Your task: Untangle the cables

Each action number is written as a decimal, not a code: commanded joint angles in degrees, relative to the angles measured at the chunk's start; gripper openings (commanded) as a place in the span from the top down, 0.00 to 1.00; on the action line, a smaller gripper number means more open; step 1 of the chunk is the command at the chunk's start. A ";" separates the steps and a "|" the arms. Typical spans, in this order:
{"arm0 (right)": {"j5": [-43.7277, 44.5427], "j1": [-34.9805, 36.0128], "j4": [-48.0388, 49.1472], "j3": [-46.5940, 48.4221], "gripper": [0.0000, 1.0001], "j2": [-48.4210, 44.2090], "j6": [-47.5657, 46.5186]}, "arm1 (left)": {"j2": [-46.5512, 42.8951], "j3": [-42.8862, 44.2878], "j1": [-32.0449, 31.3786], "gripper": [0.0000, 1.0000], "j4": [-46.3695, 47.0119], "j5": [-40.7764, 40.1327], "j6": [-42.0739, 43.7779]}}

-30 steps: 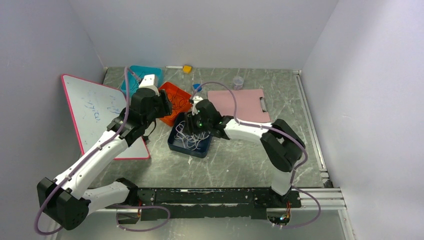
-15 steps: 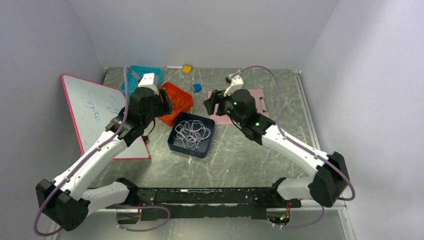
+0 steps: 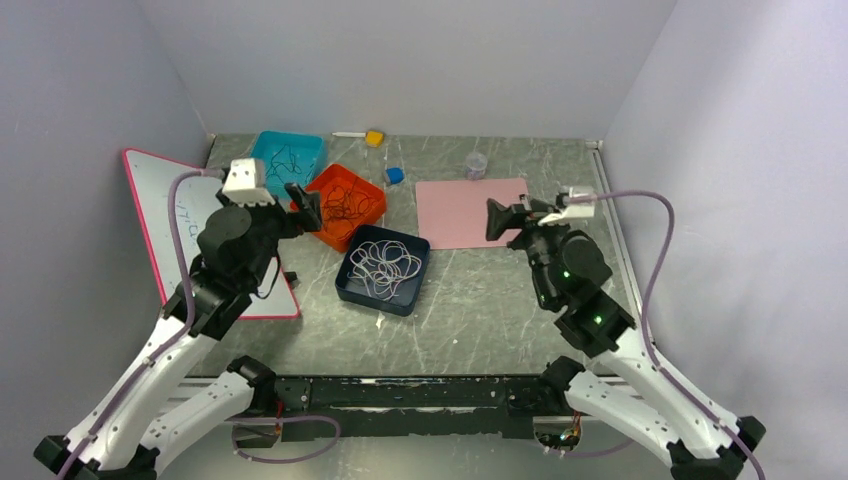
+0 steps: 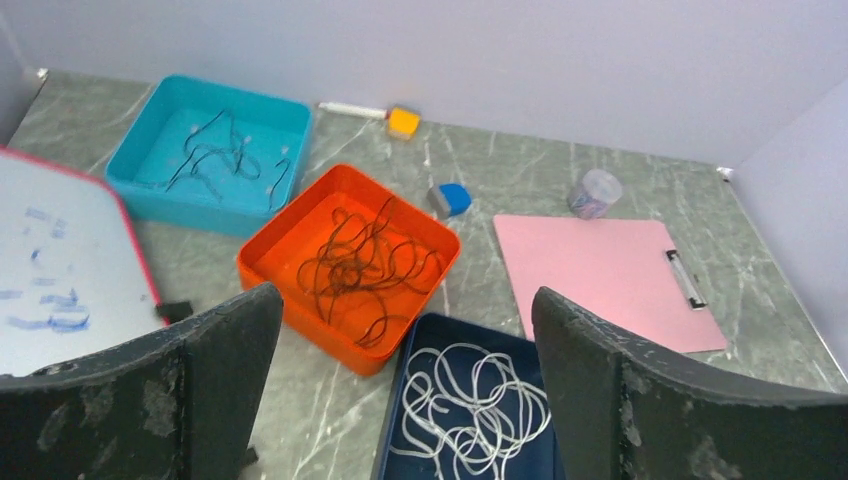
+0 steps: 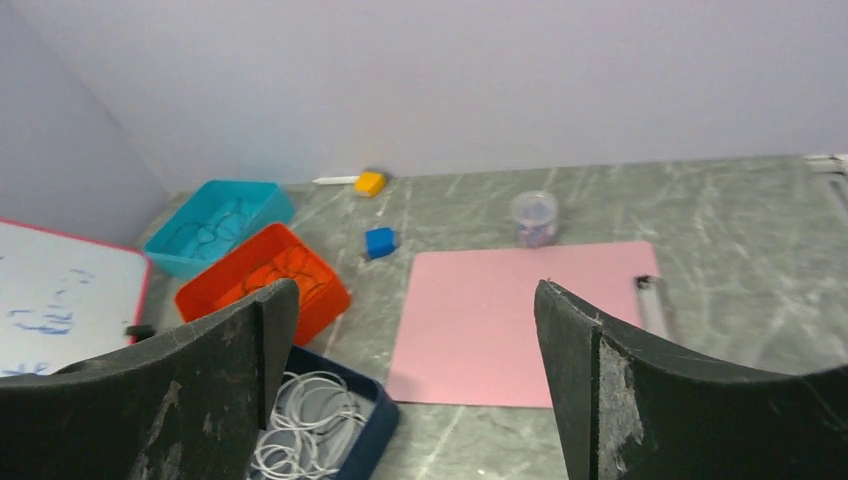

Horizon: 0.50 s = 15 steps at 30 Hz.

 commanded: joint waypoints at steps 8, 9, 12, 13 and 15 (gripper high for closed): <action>12.80 -0.04 -0.60 -15.37 0.00 -14.47 -3.40 | -6.79 -11.22 0.38 0.01 -0.38 -7.45 -7.28; 12.97 -0.06 -0.15 -16.00 0.00 -14.65 -3.60 | -6.62 -11.30 0.40 0.00 -0.97 -7.80 -7.78; 12.42 -0.07 0.80 -16.85 0.00 -13.98 -4.33 | -6.82 -11.95 0.36 0.00 -1.42 -8.42 -8.21; 12.83 -0.10 0.51 -16.59 0.00 -13.22 -3.78 | -6.96 -12.07 0.36 0.00 -1.37 -8.53 -8.15; 14.84 -0.08 -0.33 -15.63 0.00 -11.06 -1.75 | -7.11 -12.14 0.36 0.00 -1.36 -8.60 -7.77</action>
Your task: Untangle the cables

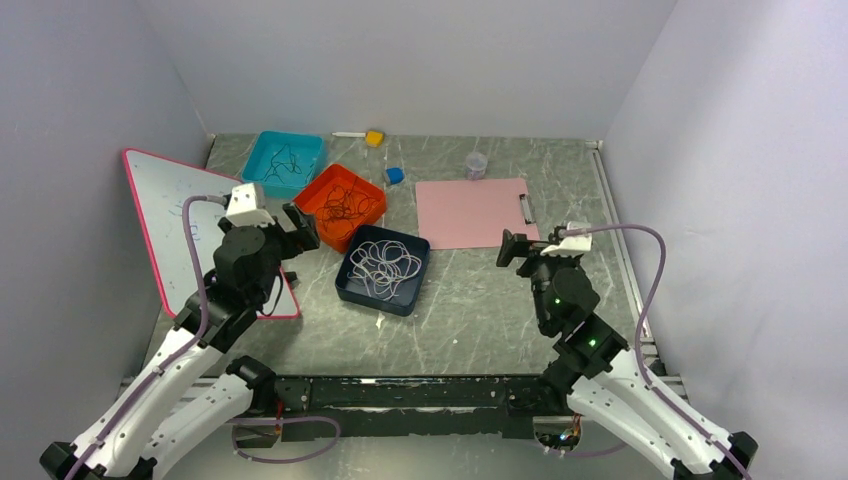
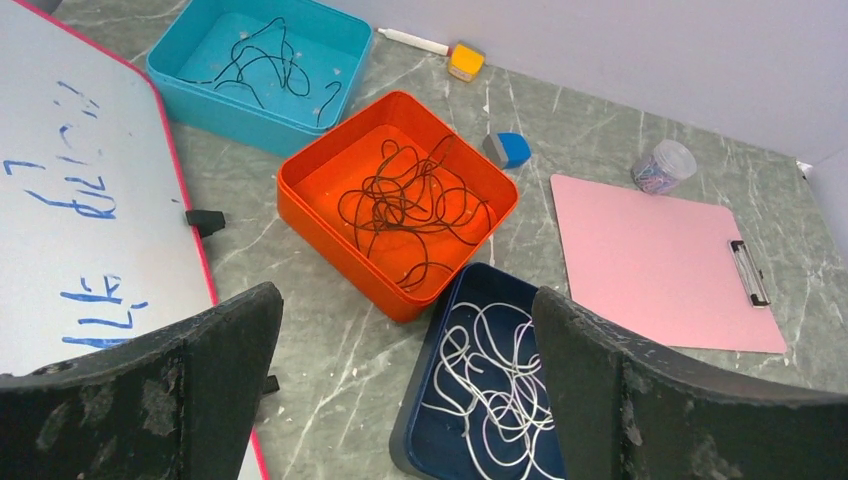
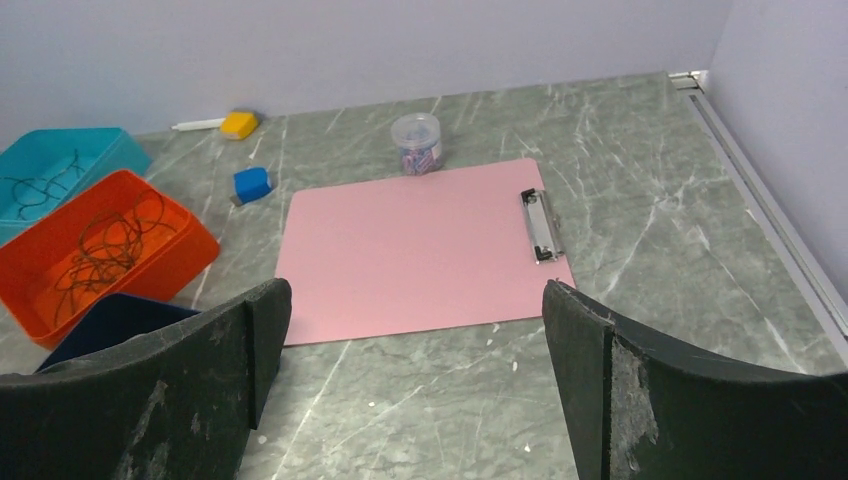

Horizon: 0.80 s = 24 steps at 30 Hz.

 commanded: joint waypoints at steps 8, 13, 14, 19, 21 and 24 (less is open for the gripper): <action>11.64 -0.07 -4.63 8.55 0.00 15.45 7.18 | -0.39 -0.35 0.37 0.01 -0.35 -4.29 -1.35; 11.11 0.09 -5.38 9.12 0.00 15.33 7.72 | -0.51 0.13 0.36 0.01 -1.50 -6.41 -2.60; 9.99 0.02 -4.71 8.64 0.00 14.30 7.13 | -0.75 0.11 0.42 0.00 -1.66 -6.79 -2.62; 5.11 0.02 -3.45 8.75 0.00 10.10 4.73 | -2.72 0.16 0.37 0.01 -1.91 -8.35 -2.01; 3.81 0.08 -4.02 10.20 0.00 9.35 4.38 | -2.75 0.73 0.36 0.01 -2.29 -9.44 -1.56; 2.09 0.09 -7.60 14.55 0.00 9.48 4.47 | -2.20 2.47 0.36 0.01 -3.22 -11.48 -1.42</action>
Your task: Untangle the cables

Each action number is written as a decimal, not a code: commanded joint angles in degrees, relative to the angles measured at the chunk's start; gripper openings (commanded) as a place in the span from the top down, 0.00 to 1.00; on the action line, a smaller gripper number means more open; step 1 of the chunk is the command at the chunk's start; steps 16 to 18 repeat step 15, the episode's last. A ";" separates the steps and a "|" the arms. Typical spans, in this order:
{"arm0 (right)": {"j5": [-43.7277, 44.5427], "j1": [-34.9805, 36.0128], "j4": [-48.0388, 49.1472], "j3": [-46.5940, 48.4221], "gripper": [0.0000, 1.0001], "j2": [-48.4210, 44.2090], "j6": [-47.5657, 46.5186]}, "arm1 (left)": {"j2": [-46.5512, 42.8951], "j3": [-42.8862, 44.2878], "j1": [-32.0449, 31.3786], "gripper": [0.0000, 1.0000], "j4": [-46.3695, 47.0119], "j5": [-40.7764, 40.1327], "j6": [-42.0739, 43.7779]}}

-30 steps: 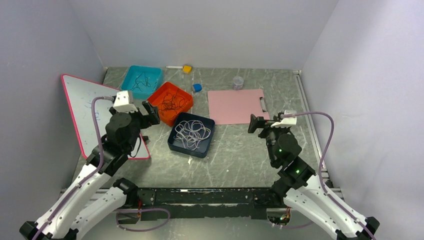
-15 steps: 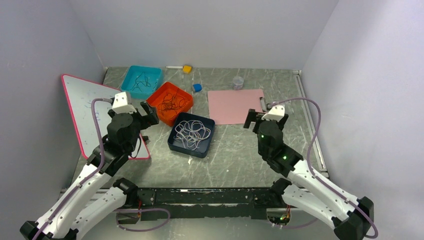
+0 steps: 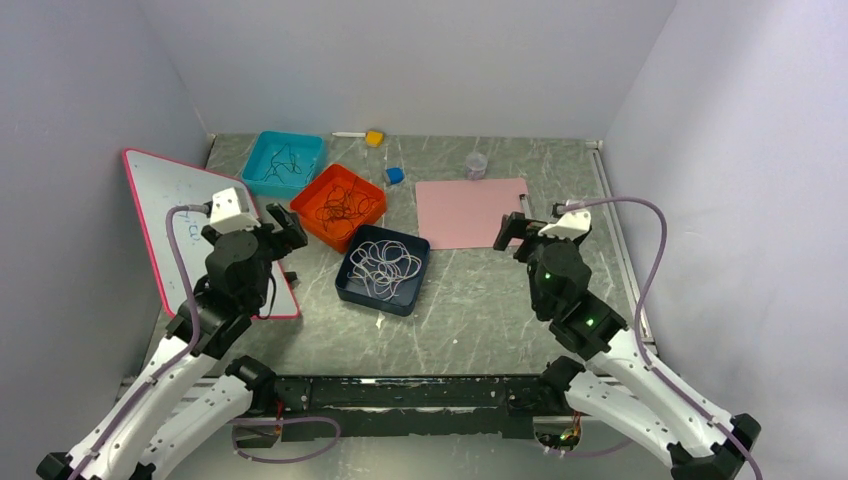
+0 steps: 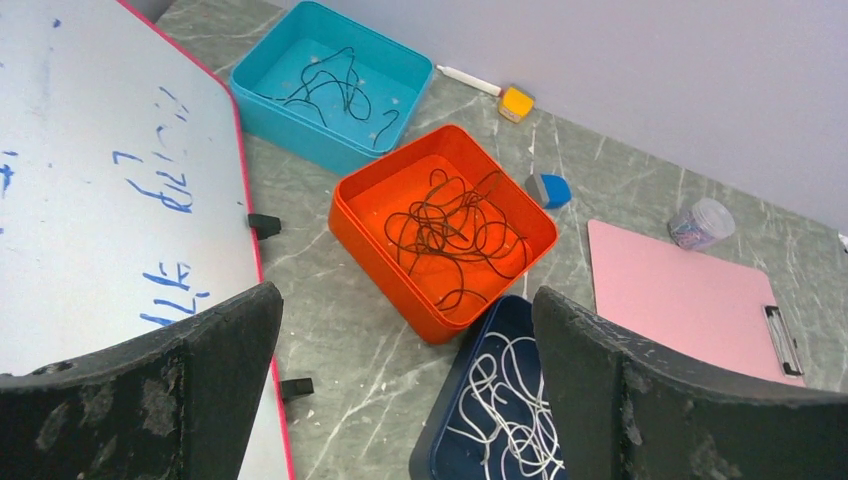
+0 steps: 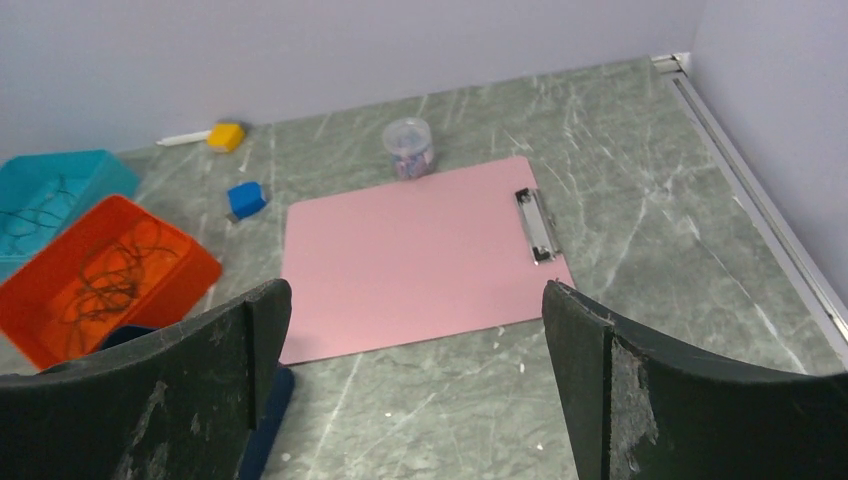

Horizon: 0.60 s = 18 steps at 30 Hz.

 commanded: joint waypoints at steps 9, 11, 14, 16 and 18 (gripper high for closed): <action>-1.61 0.06 -5.71 10.14 0.00 -4.23 -4.05 | -0.03 4.89 0.40 0.01 -0.63 -4.08 1.90; -1.56 0.02 -4.69 9.04 0.00 -5.67 -4.61 | -0.40 4.52 0.36 0.00 -0.36 -4.03 1.66; -0.10 0.02 -4.97 8.86 0.00 -5.96 -4.50 | -0.42 4.09 0.41 0.01 0.28 -3.72 1.91; 0.60 0.09 -5.80 9.42 0.00 -5.69 -4.02 | -0.25 4.34 0.36 0.00 0.23 -3.75 1.84; 0.60 0.09 -5.80 9.42 0.00 -5.69 -4.02 | -0.25 4.34 0.36 0.00 0.23 -3.75 1.84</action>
